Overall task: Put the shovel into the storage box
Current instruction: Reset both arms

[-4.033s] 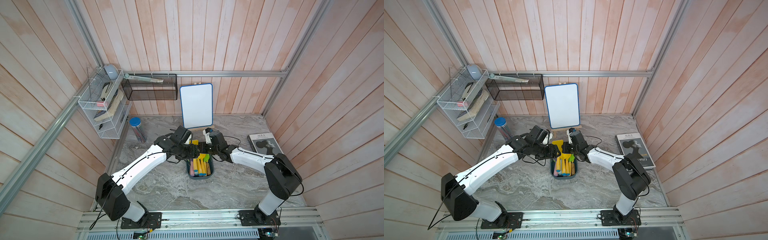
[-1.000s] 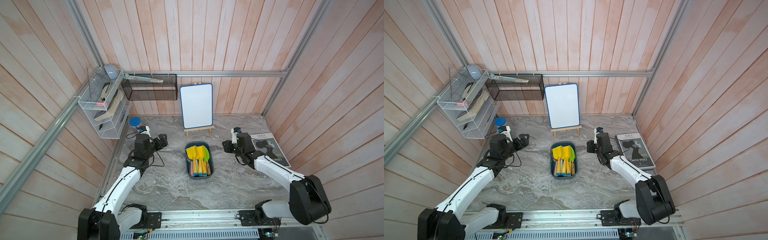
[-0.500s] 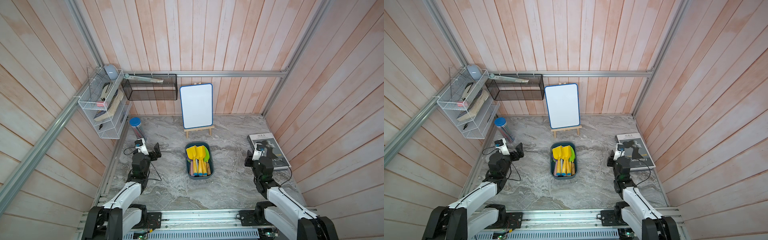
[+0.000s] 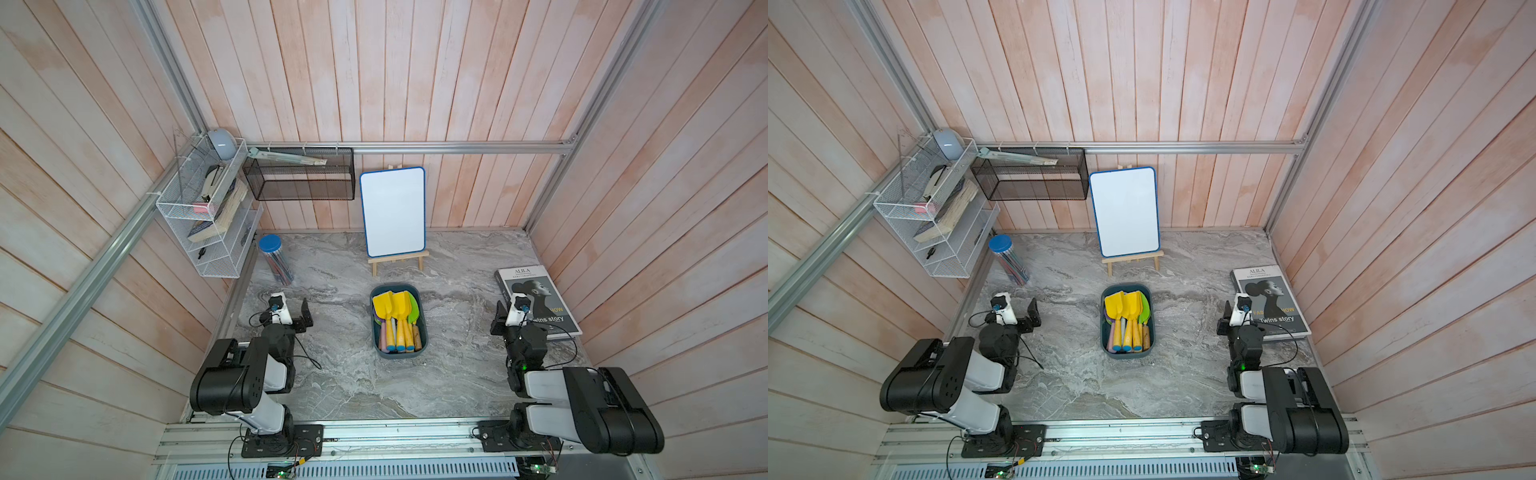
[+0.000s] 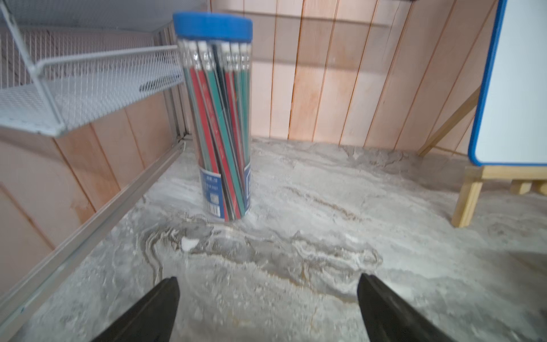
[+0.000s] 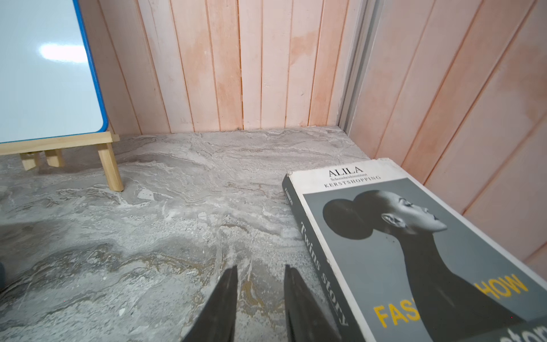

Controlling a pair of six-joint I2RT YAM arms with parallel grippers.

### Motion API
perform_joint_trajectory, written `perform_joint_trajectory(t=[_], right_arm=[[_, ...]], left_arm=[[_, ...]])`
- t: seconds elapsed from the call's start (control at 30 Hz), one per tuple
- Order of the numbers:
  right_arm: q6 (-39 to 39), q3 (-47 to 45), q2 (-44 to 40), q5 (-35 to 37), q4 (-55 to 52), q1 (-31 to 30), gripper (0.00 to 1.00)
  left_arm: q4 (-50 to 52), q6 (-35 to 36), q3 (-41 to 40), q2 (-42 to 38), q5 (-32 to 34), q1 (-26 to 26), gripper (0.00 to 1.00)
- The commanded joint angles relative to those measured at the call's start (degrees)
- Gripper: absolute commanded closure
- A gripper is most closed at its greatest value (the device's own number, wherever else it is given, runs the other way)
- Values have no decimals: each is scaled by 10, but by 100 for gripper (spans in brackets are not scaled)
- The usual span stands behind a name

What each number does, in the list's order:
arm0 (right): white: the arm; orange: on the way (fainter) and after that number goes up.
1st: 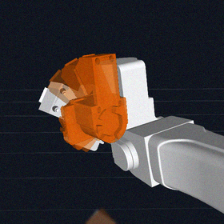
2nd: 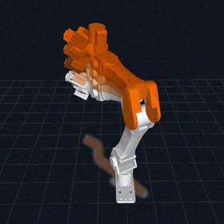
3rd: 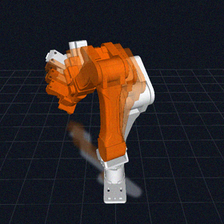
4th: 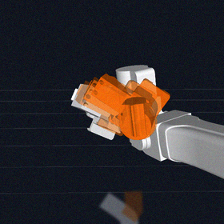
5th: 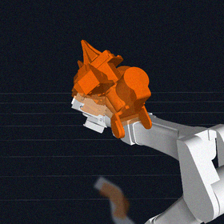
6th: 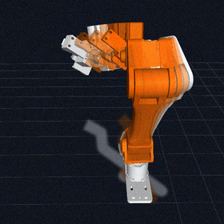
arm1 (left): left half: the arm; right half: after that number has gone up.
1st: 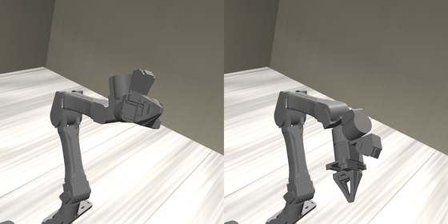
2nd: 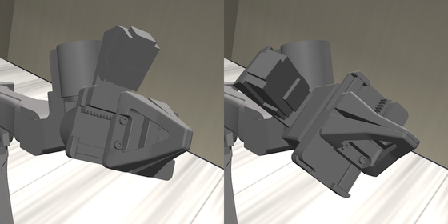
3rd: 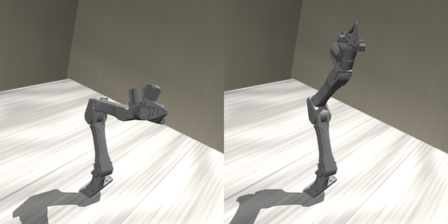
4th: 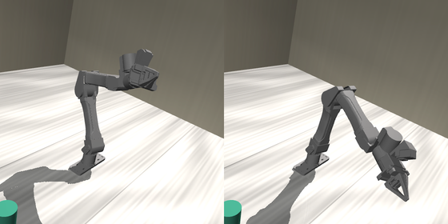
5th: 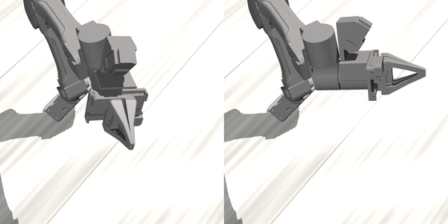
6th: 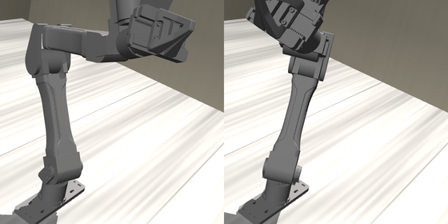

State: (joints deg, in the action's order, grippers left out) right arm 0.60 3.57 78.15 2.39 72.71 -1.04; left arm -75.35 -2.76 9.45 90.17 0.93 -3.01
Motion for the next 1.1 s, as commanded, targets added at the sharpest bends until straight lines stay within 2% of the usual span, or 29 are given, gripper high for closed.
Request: perform_joint_trajectory(t=[0.0, 0.03, 0.07, 0.17, 0.2, 0.27, 0.3, 0.33, 0.43, 1.07], right_arm=[[-27, 15, 87, -33, 134, 9, 67], [-26, 16, 133, -37, 203, 9, 67], [-22, 13, 140, -25, 219, 9, 64], [21, 94, 92, -18, -13, 40, 63], [21, 96, 98, -19, -7, 42, 49], [24, 84, 114, -24, 46, 45, 33], [24, 87, 111, -23, 34, 44, 5], [23, 90, 106, -25, 19, 44, 2], [22, 80, 112, -24, 48, 44, 2], [21, 85, 111, -24, 38, 42, 2]], left_arm=[[98, 13, 68, -9, -63, -4, 0], [86, 13, 65, -7, -67, -4, 0], [79, 10, 61, -5, -69, -6, 0], [83, 9, 63, -6, -70, -8, 0], [85, 9, 63, -6, -70, -7, 0], [83, 9, 63, -7, -70, -7, 0], [83, 11, 63, -6, -69, -7, 1], [84, 10, 63, -8, -69, -7, 0], [83, 11, 60, -8, -69, -6, 1], [83, 13, 62, -8, -67, -6, 1]])
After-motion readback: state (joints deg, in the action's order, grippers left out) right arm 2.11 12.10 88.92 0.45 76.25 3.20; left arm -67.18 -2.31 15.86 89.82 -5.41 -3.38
